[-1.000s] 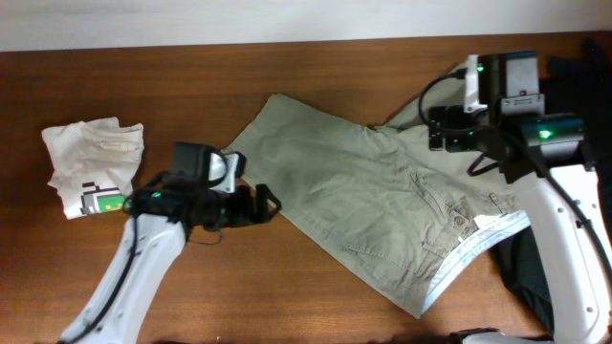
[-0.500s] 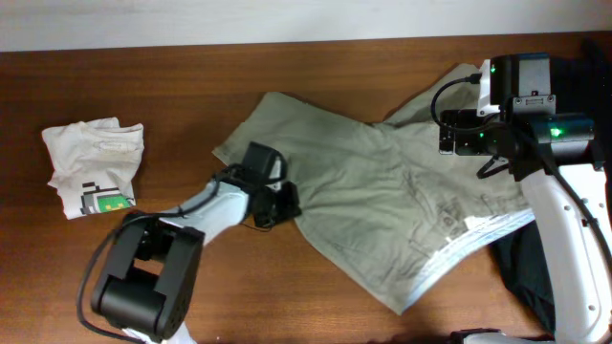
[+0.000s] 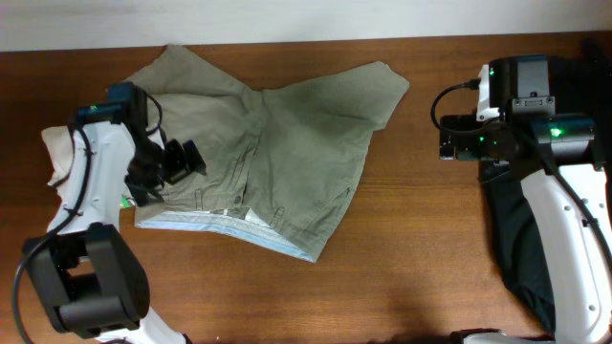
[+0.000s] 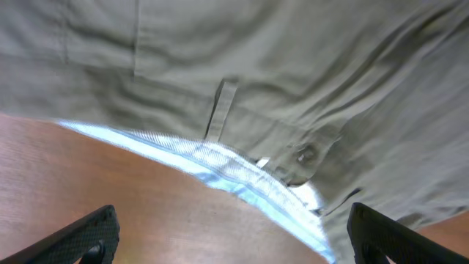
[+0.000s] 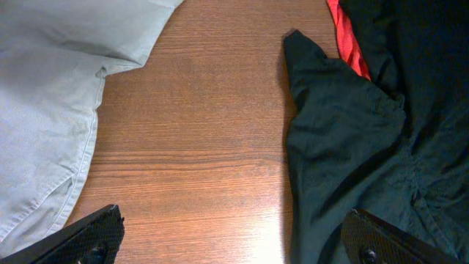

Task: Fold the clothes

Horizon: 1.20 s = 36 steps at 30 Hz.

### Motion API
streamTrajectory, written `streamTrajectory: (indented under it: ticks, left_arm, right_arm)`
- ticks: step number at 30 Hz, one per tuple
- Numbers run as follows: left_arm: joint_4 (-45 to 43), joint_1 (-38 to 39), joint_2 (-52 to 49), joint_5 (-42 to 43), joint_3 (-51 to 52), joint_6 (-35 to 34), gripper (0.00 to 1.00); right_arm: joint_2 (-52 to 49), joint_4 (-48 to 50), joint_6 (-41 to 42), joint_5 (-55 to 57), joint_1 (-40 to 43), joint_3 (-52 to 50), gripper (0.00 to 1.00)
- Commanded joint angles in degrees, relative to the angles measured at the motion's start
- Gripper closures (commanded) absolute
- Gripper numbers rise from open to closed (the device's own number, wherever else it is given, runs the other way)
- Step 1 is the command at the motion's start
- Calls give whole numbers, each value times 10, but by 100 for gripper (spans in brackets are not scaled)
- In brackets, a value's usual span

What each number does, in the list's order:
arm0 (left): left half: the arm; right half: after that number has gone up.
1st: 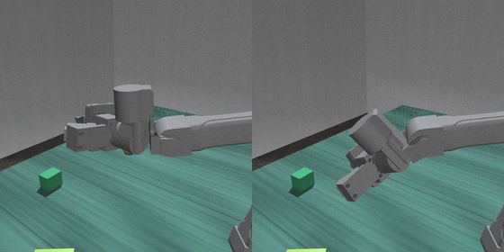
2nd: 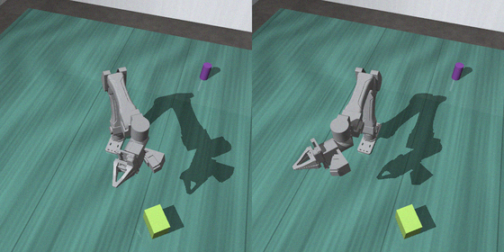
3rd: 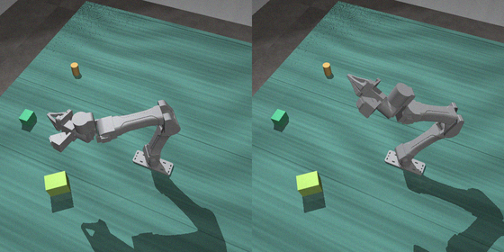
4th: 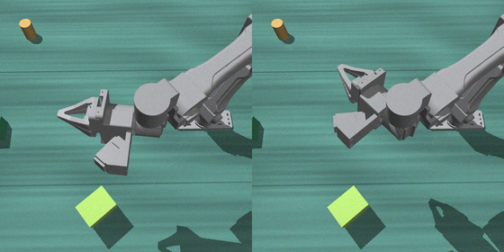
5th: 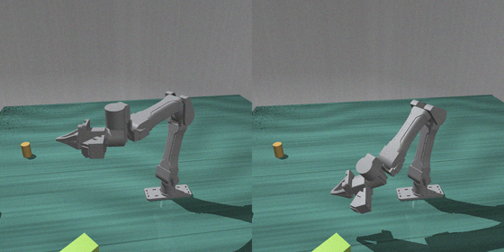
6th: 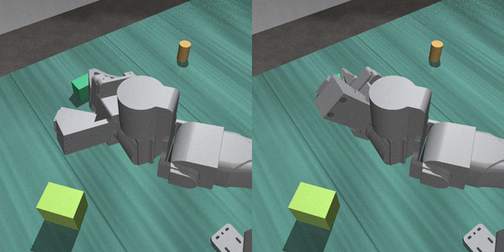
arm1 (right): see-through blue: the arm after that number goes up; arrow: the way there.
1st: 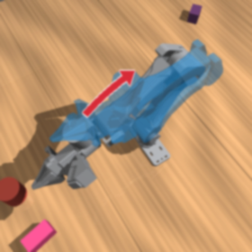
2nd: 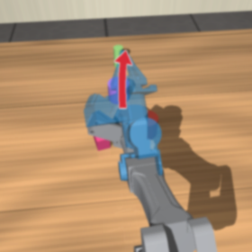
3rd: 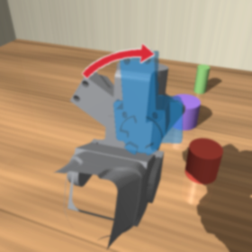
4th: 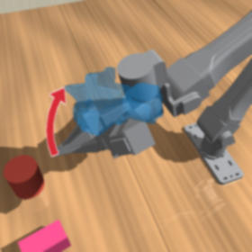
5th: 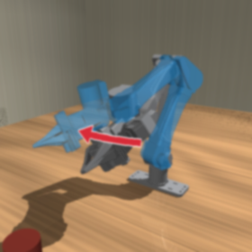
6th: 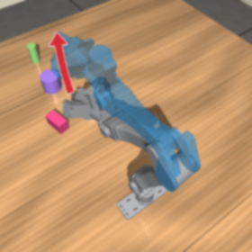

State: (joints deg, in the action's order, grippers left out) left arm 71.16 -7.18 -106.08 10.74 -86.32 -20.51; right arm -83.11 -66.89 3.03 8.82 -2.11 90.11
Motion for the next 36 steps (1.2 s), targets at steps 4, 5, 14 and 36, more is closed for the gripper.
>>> streamTrajectory:
  ticks: [4, 5, 14, 36]
  left_arm:
    - [-129, 44, 1, -2, 211, -13, 1]
    - [-173, 47, 1, -3, 239, -13, 1]
    - [-227, 47, 1, -22, 329, -13, 1]
    - [-178, 44, 9, 16, 233, 42, 1]
  right_arm:
    - [-17, -9, 5, -50, 3, -9, 1]
    - [-32, -7, 10, -69, 3, -12, 1]
    - [-339, 308, 88, -316, 9, -13, 1]
    - [-254, 99, 111, -124, 225, -13, 96]
